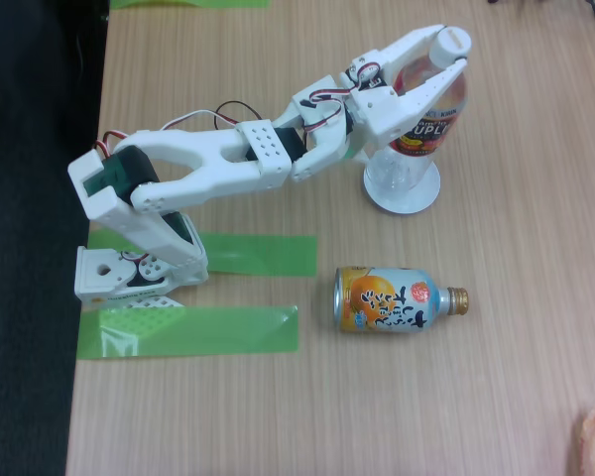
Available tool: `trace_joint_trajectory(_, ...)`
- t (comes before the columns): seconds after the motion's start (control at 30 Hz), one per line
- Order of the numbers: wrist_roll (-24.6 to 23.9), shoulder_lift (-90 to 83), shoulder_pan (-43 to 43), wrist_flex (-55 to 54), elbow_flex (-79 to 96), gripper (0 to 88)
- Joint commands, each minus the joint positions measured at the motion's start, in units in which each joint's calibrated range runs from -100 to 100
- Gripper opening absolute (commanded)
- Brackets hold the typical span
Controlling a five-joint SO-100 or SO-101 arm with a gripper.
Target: Pick up the plastic bottle and stand it up on the white place
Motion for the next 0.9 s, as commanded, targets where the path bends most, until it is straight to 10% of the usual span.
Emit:
trace_joint_trajectory(0.0,0.19,-0.93,0.17,-1.08,-0.72,7.6)
trace_joint_trajectory(0.87,0.19,-0.18,0.1,-6.48,3.53,7.6)
